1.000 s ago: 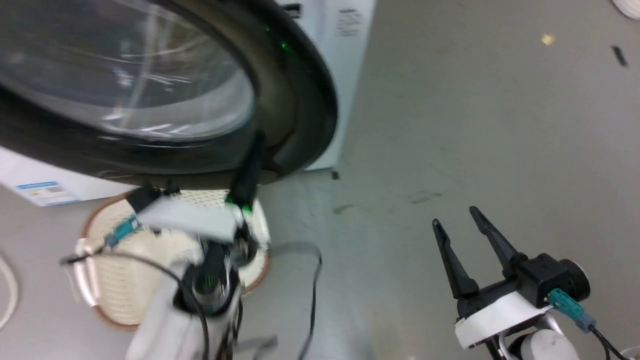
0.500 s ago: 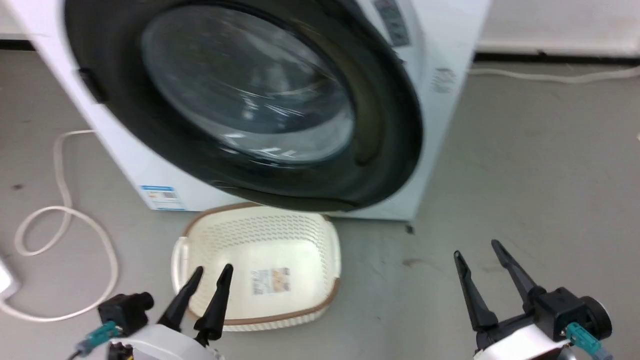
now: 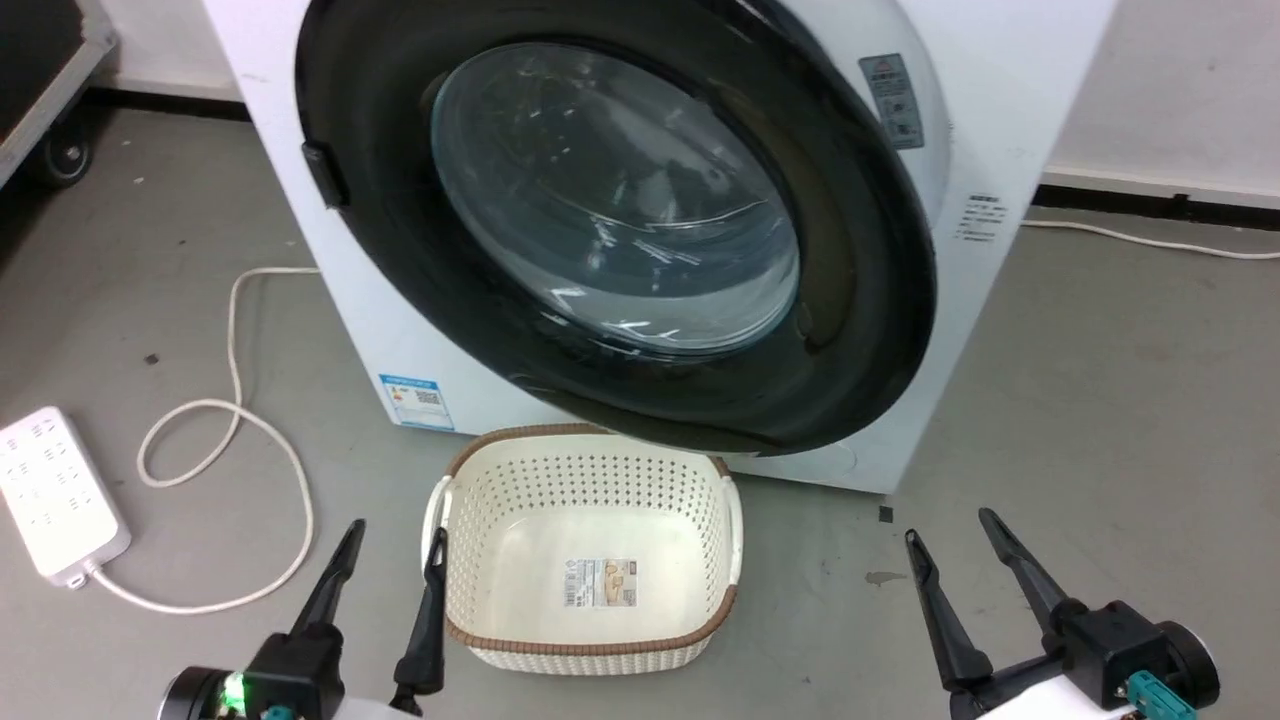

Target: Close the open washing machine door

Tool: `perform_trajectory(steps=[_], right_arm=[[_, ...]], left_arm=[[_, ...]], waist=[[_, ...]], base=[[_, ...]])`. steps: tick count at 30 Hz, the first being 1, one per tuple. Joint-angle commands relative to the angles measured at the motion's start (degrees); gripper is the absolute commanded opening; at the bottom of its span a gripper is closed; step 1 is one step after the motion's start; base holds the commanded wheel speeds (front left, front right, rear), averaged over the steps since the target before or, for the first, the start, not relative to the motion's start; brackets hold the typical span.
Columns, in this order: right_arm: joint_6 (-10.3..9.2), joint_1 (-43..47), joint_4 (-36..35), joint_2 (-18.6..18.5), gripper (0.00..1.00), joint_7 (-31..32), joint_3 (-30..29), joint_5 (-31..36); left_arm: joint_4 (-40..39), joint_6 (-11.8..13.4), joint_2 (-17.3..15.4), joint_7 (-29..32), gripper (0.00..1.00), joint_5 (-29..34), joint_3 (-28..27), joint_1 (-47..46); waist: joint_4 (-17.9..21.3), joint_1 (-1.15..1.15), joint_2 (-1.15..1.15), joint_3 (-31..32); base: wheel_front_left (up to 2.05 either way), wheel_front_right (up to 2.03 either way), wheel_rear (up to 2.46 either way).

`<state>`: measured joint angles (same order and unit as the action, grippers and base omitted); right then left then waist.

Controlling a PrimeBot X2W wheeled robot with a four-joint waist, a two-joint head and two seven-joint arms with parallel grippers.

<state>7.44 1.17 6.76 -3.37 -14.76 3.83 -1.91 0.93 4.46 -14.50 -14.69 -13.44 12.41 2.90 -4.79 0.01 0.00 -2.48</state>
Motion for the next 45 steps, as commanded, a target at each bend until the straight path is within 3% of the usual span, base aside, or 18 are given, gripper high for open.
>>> perform_trajectory(steps=[1, 2, 3, 4, 11, 13, 20, 31, 38, 45], right_arm=[[0.05, 0.7, 0.2, 0.3, 1.00, -0.2, 0.1, -0.2], [0.05, 0.7, 0.3, 0.3, 0.53, -0.2, 0.2, -0.3], [0.05, 0.6, 0.4, 0.3, 0.14, -0.2, 0.4, -0.4], [0.05, 0.5, 0.7, 0.3, 0.00, -0.2, 0.5, -0.6], [0.05, -6.2, 0.1, -1.6, 0.00, 1.3, 4.6, -1.9], [0.05, -9.8, -0.1, -2.3, 0.00, 2.6, 6.1, -6.0], [0.05, -23.7, 3.5, -12.2, 0.00, 6.9, 11.4, -14.7], [0.05, -42.2, 15.9, -20.9, 0.00, 9.5, 13.2, -23.7], [0.05, -49.9, 24.6, -21.6, 0.00, 8.8, 10.3, -25.2], [0.05, -53.8, 31.4, -20.0, 0.00, 6.4, 6.4, -24.5]], left_arm=[[-0.6, 0.3, 0.7, -0.3, 1.00, 1.4, -0.5, 0.6], [-1.0, 0.3, 1.2, -0.3, 1.00, 2.1, -0.8, 0.8], [-1.2, 0.1, 1.6, -0.3, 1.00, 2.7, -0.9, 1.0], [-1.2, -0.2, 1.8, -0.3, 1.00, 3.3, -1.0, 1.0], [-0.2, -2.7, 3.4, -0.3, 1.00, 5.3, -1.2, -0.9], [0.6, -3.4, 3.9, -0.3, 1.00, 5.8, -0.9, -2.0], [2.5, -4.7, 6.3, -0.3, 1.00, 6.8, -0.5, -5.6], [2.1, -5.4, 9.1, -0.3, 1.00, 7.6, -1.5, -9.7], [1.3, -6.2, 10.1, -0.3, 1.00, 7.9, -1.9, -10.3], [1.4, -6.9, 10.5, -0.3, 1.00, 8.5, -2.6, -10.4]], waist=[[-0.6, -0.01, 0.00, -0.5], [-0.9, -0.01, 0.00, -0.8], [-1.2, -0.01, 0.00, -1.1], [-1.5, -0.01, 0.00, -1.4], [-3.7, -0.01, 0.00, -6.5], [-4.3, -0.01, 0.00, -8.4], [-7.0, -0.01, 0.00, -14.2], [-10.7, -0.01, 0.00, -19.3], [-11.4, -0.01, 0.00, -20.3], [-11.1, -0.01, 0.00, -19.9]], base=[[0.00, 0.00, 0.00], [0.00, 0.00, 0.00], [0.00, 0.00, 0.00], [0.00, 0.00, 0.00], [0.00, 0.00, 0.00], [0.00, 0.00, 0.00], [0.00, 0.00, 0.00], [0.00, 0.00, 0.00], [0.00, 0.00, 0.00], [0.00, 0.00, 0.00]])
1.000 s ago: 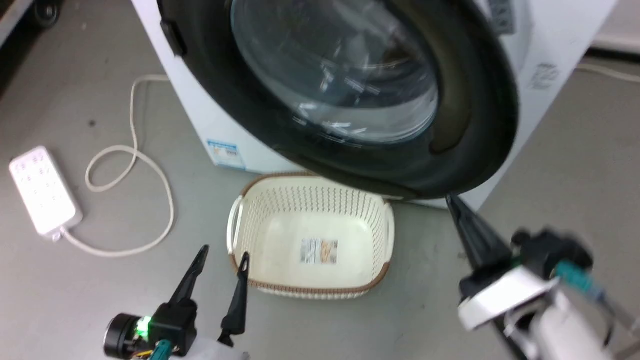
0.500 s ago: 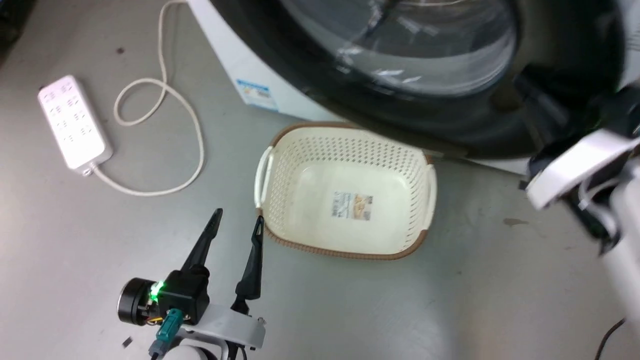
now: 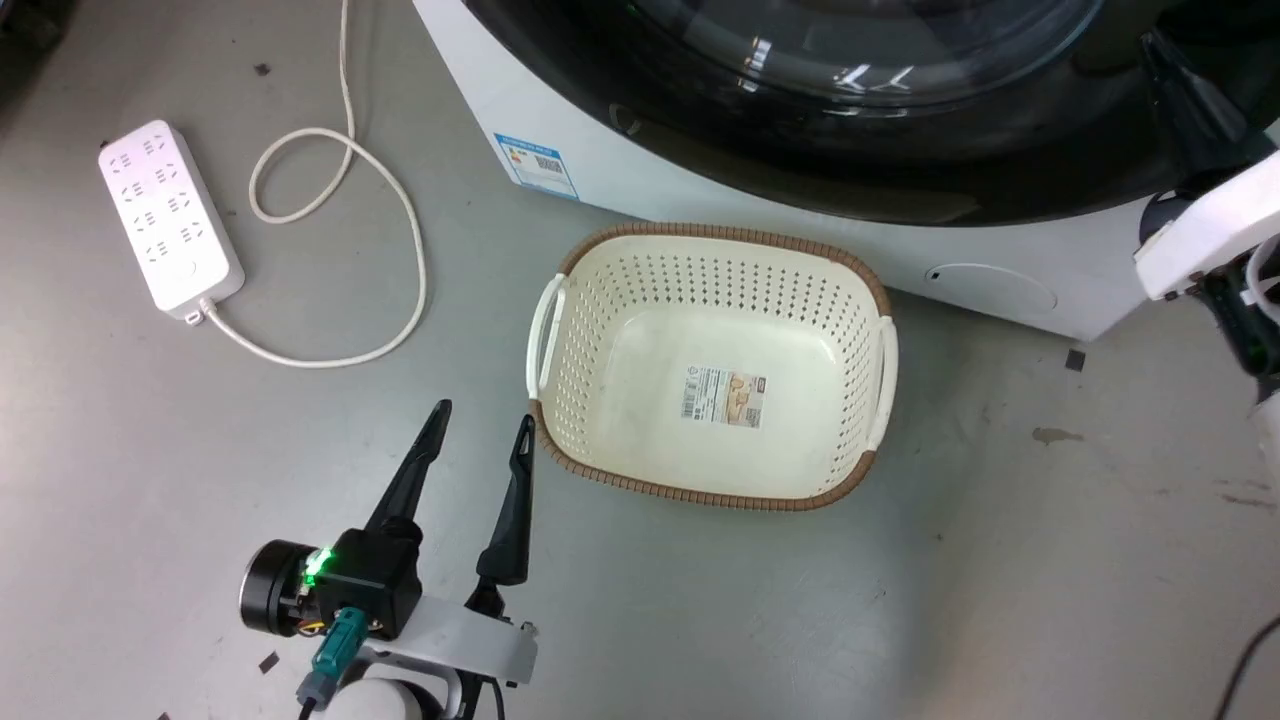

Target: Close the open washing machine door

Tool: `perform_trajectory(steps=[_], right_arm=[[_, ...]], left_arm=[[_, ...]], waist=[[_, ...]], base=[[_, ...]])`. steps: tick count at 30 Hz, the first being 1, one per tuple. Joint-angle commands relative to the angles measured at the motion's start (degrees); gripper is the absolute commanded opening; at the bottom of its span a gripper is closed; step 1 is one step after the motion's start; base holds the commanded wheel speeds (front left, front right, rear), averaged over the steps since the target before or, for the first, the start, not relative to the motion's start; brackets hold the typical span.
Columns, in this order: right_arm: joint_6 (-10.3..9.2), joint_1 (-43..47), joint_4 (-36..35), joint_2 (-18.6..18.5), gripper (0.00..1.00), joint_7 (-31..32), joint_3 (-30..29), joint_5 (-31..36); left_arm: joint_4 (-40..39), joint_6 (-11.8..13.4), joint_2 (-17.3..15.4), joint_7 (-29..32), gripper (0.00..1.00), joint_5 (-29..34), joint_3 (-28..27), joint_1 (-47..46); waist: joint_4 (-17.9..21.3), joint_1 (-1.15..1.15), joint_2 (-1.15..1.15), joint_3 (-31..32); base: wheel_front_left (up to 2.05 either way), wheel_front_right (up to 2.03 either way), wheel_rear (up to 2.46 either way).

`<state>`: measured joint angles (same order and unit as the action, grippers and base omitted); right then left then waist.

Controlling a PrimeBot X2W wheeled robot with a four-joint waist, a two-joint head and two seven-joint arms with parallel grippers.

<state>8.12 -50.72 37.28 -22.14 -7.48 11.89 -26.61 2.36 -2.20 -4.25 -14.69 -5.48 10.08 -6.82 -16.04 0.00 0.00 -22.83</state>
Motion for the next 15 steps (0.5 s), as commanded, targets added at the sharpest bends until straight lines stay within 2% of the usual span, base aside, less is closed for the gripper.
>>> perform_trajectory(steps=[1, 5, 6, 7, 11, 15], right_arm=[[-0.64, -1.9, 1.4, -0.9, 0.00, -1.3, -1.7, 0.2], [-0.64, 0.0, 2.1, 0.3, 0.00, -3.1, -0.6, 0.0], [-0.64, 0.8, 1.8, 0.3, 0.44, -3.9, 0.0, 0.3], [-0.64, 1.7, 1.5, 0.2, 1.00, -4.6, 0.4, 0.7], [-0.64, 6.6, -0.4, 1.3, 1.00, -6.4, 1.0, 1.7], [-0.64, 13.5, -5.6, 2.4, 1.00, -7.3, -0.3, 5.1]], left_arm=[[0.0, -0.2, 0.3, -0.3, 1.00, 0.6, -0.5, -0.7], [0.6, -0.3, 0.4, -0.3, 1.00, 0.6, -1.4, -0.1], [0.7, -0.4, 0.5, -0.3, 1.00, 0.6, -1.6, 0.1], [0.9, -0.5, 0.5, -0.3, 1.00, 0.6, -1.8, 0.2], [1.7, -0.8, 0.5, -0.3, 1.00, 0.5, -2.9, 1.0], [2.3, -0.9, 0.5, -0.3, 1.00, 0.8, -3.7, 2.2]], waist=[[0.3, 0.00, 0.00, 0.7], [1.2, 0.00, 0.00, 3.0], [1.6, 0.00, 0.00, 3.7], [1.9, 0.00, 0.00, 4.4], [3.7, 0.00, 0.00, 8.1], [5.7, 0.00, 0.00, 11.8]], base=[[0.00, 0.00, 0.00], [0.00, 0.00, 0.00], [0.00, 0.00, 0.00], [0.00, 0.00, 0.00], [0.00, 0.00, 0.00], [0.00, 0.00, 0.00]])
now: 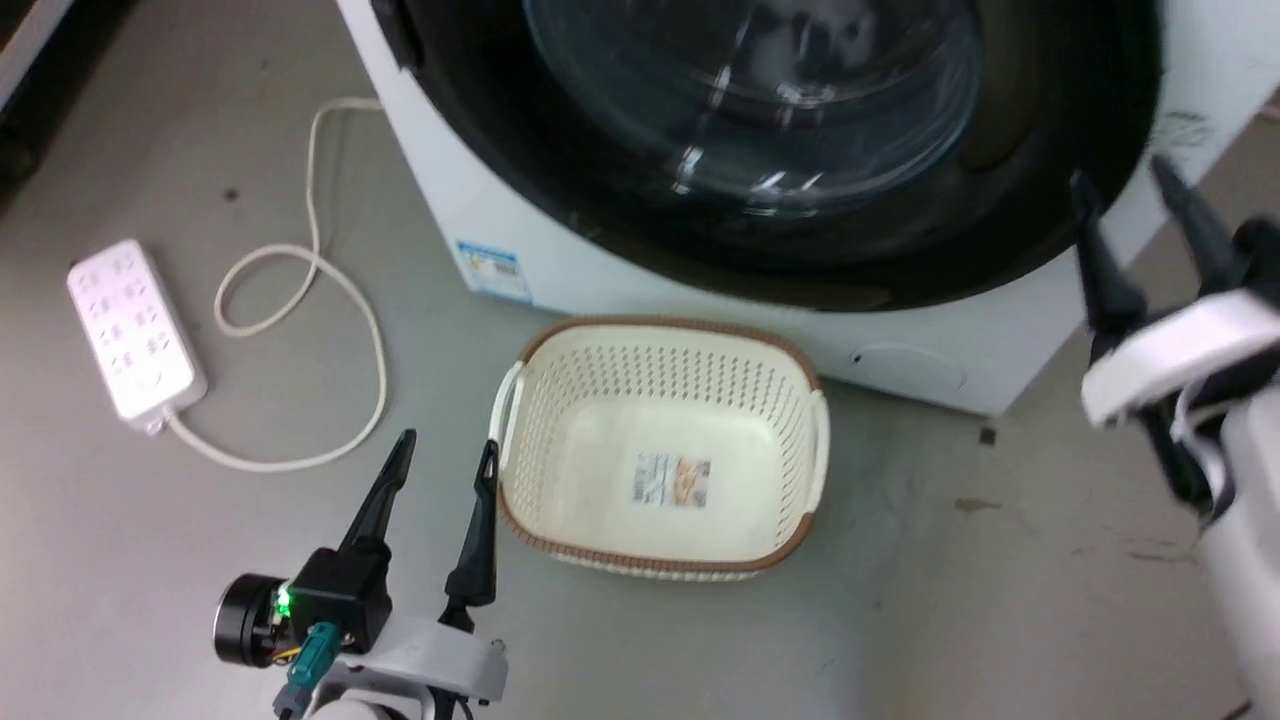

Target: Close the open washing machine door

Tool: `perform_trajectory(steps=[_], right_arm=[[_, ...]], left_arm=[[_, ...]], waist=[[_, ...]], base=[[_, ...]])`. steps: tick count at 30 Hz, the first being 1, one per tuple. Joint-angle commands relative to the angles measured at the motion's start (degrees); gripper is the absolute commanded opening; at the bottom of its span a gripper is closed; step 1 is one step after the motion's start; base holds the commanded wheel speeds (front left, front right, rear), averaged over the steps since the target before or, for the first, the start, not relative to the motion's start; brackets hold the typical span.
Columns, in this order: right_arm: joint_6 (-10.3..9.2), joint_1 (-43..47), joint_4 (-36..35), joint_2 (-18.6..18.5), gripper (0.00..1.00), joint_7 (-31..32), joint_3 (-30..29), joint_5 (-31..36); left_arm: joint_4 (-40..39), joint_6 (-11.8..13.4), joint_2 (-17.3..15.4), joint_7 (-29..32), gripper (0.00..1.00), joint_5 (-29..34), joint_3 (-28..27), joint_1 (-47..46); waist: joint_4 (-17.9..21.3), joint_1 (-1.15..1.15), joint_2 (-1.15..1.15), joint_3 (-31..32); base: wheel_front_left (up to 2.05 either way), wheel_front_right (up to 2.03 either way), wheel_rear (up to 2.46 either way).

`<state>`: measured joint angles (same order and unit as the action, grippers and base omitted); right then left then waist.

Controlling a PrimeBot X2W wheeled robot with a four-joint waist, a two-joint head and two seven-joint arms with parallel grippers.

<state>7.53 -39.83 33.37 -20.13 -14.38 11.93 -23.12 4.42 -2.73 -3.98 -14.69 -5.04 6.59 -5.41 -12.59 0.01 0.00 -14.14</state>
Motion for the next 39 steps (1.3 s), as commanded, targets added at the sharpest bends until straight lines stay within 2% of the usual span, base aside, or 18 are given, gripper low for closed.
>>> perform_trajectory(steps=[1, 2, 4, 5, 6, 7, 8, 12, 16, 23, 35, 36, 39], right_arm=[[-0.04, 2.6, -1.7, 0.4, 1.00, -0.4, -0.3, 1.6], [-0.04, 6.9, -5.1, 1.5, 1.00, -0.6, -1.9, 3.6], [-0.04, 9.2, -7.0, 2.4, 1.00, -0.6, -3.3, 4.2], [-0.04, 14.0, -10.4, 4.3, 1.00, -0.6, -6.5, 6.4], [-0.04, 14.0, -10.4, 4.3, 1.00, -0.6, -6.5, 6.4], [-0.04, 18.9, -13.2, 6.8, 1.00, -0.6, -9.4, 9.0], [-0.04, 18.9, -13.2, 6.8, 1.00, -0.6, -9.4, 9.0], [-0.04, 27.2, -17.9, 12.5, 1.00, -0.6, -14.9, 14.2], [-0.04, 33.6, -22.6, 15.8, 1.00, -0.6, -17.9, 18.9], [-0.04, 39.2, -24.6, 17.2, 1.00, -0.6, -19.0, 21.4], [-0.04, 40.7, -25.6, 17.2, 1.00, -0.6, -18.2, 18.3], [0.00, 40.0, -25.2, 17.0, 0.00, -0.4, -18.3, 18.5], [0.00, 39.9, -25.2, 17.0, 0.00, -0.3, -18.3, 18.5]], left_arm=[[0.2, -0.4, 0.2, -0.3, 1.00, 0.3, -0.2, 0.7], [0.6, -0.5, 0.2, -0.3, 1.00, 0.3, -0.6, 1.4], [0.6, -0.5, 0.2, -0.3, 1.00, 0.2, -0.8, 1.8], [0.7, -0.5, 0.3, -0.3, 1.00, -0.3, -1.4, 2.7], [0.7, -0.5, 0.3, -0.3, 1.00, -0.3, -1.4, 2.7], [1.0, -0.6, 0.2, -0.3, 1.00, -0.2, -1.8, 3.5], [1.0, -0.6, 0.2, -0.3, 1.00, -0.2, -1.8, 3.5], [1.7, -1.0, 0.1, -0.3, 1.00, -0.7, -2.5, 4.8], [2.6, -1.6, 0.2, -0.3, 1.00, -1.8, -3.1, 6.0], [4.5, -2.2, -0.2, -0.3, 1.00, -0.8, -3.0, 6.9], [3.3, -1.5, 0.3, -0.3, 1.00, -0.3, -4.5, 7.5], [3.4, -1.5, 0.0, 0.0, 0.00, -0.6, -4.4, 6.8], [3.5, -1.5, 0.0, 0.1, 0.00, -0.6, -4.3, 6.8]], waist=[[2.2, -0.01, 0.00, 3.1], [3.3, -0.01, 0.00, 5.0], [3.8, -0.01, 0.00, 5.8], [4.8, -0.01, 0.00, 7.3], [4.8, -0.01, 0.00, 7.3], [5.6, -0.01, 0.00, 8.6], [5.6, -0.01, 0.00, 8.6], [7.0, -0.01, 0.00, 10.5], [7.8, -0.01, 0.00, 11.6], [8.2, -0.01, 0.00, 12.3], [7.6, -0.01, 0.00, 12.5], [7.6, -0.01, 0.00, 12.5], [7.6, -0.01, 0.00, 12.5]], base=[[0.00, 0.00, 0.00], [0.00, 0.00, 0.00], [0.00, 0.00, 0.00], [0.00, 0.00, 0.00], [0.00, 0.00, 0.00], [0.00, 0.00, 0.00], [0.00, 0.00, 0.00], [0.00, 0.00, 0.00], [0.00, 0.00, 0.00], [0.00, 0.00, 0.00], [0.00, 0.00, 0.00], [0.00, 0.00, 0.00], [0.00, 0.00, 0.00]])
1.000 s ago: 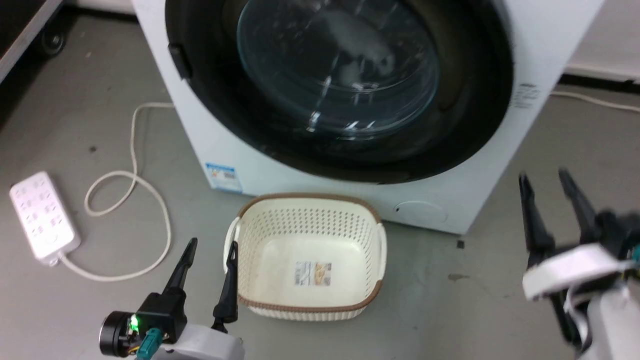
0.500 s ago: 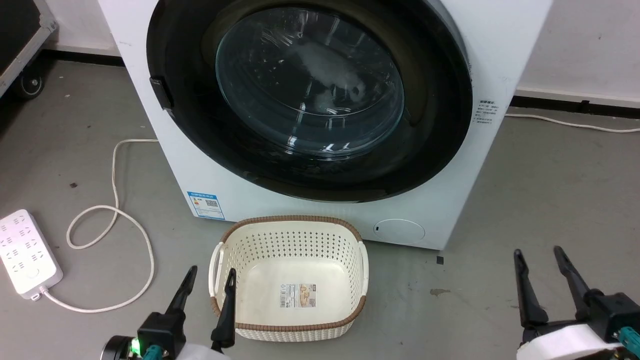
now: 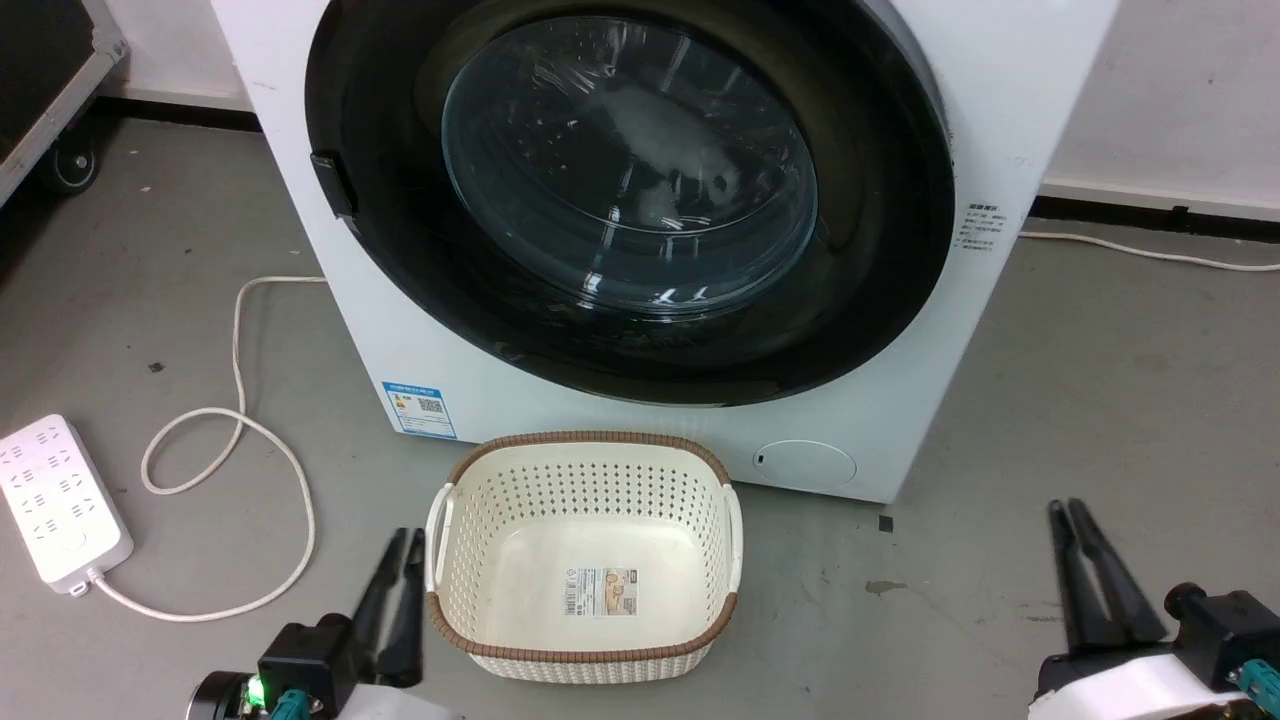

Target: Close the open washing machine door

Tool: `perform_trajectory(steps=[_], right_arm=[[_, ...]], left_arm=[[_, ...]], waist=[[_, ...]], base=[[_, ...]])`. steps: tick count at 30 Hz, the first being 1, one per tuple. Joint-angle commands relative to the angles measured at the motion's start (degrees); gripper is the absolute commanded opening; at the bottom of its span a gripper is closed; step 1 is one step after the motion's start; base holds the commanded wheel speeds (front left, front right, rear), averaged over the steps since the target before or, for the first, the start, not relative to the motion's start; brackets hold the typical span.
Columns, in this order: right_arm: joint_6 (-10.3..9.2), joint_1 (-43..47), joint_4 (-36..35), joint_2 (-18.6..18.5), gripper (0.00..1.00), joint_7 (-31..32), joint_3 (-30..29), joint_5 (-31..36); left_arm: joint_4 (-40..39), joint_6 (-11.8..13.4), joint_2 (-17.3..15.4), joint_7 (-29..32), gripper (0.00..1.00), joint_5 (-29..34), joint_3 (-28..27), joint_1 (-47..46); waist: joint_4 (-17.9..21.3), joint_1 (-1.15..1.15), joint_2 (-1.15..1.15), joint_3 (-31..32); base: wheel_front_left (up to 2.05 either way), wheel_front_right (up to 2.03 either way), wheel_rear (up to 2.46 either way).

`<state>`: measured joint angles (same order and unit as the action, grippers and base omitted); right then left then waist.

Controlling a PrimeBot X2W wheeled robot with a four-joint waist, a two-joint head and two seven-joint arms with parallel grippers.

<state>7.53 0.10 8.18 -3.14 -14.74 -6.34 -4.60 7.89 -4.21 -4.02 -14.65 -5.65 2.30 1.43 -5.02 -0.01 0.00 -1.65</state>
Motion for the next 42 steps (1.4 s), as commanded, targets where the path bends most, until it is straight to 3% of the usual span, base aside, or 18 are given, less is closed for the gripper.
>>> perform_trajectory(steps=[1, 42], right_arm=[[0.00, 0.0, -0.1, 0.0, 0.00, 0.1, 0.1, 0.0], [-0.02, 0.0, -2.9, 0.1, 0.00, 5.2, 2.2, 1.6]], left_arm=[[-0.1, 0.0, 0.0, 0.1, 0.00, 0.1, 0.0, 0.0], [-2.8, 1.5, 0.4, 5.2, 0.00, 2.0, -0.8, -0.5]], waist=[[0.0, 0.00, 0.00, 0.0], [1.8, 0.00, 0.00, 0.6]], base=[[0.00, 0.00, 0.00], [0.00, 0.00, 0.00]])
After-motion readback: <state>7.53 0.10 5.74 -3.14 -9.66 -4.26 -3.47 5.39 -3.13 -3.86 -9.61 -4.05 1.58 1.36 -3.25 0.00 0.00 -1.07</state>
